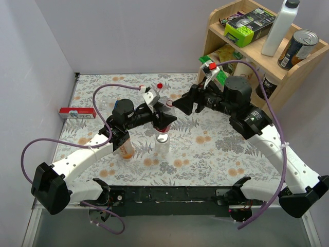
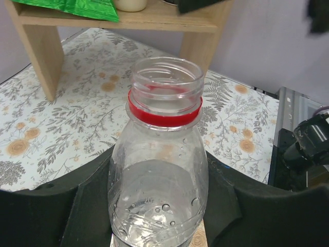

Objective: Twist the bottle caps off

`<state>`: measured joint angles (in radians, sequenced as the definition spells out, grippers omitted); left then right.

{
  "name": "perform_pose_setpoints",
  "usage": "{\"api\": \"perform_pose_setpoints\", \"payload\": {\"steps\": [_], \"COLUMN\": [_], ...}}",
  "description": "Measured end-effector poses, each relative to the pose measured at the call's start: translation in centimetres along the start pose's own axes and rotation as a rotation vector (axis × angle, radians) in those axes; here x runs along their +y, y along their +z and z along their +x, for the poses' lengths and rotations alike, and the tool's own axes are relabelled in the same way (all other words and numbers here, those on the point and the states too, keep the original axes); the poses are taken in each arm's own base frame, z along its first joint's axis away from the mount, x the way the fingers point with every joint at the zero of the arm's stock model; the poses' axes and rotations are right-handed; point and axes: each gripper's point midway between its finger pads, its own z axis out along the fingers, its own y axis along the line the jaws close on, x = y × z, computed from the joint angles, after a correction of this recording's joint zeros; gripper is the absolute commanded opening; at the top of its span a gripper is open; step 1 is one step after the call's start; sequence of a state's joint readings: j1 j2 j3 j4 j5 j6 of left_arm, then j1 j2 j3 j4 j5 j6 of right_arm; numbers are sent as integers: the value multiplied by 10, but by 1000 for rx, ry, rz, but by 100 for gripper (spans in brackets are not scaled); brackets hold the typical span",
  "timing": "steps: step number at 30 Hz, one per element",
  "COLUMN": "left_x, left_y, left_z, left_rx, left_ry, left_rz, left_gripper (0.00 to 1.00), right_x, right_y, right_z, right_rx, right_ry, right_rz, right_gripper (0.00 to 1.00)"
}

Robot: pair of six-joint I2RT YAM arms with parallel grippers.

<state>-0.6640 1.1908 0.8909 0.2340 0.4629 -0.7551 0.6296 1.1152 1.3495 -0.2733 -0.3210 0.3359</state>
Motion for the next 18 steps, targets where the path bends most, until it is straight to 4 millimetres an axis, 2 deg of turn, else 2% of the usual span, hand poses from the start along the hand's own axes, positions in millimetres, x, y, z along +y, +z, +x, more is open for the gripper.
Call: {"api": "perform_pose_setpoints", "payload": {"steps": [6,10,12,13,14,16,17,18], "left_x": [-12,-18,-21,-21,-22,-23,-23,-23], "left_y": [0,1,1,1,1,2,1,1], "left_z": [0,1,1,1,1,1,1,2], "left_rx": [1,5,6,6,6,6,6,8], "left_ry": [3,4,5,6,7,11,7,3], "left_rz": [62,86,93,94,96,99,98,96], "left_gripper": [42,42,42,42,42,42,42,43], "right_x": [4,7,9,10,11,7,7,6], "right_y": [28,35,37,37,38,40,40,41], "right_z": [34,43,44,45,45,47,47,47], "right_rx": [106,129,133,134,135,136,136,137], "right_ry": [25,25,23,22,21,14,16,16], "right_rz": [-1,1,1,0,-1,16,17,22], "right_gripper": [71,66,58,50,35,21,6,1]}}
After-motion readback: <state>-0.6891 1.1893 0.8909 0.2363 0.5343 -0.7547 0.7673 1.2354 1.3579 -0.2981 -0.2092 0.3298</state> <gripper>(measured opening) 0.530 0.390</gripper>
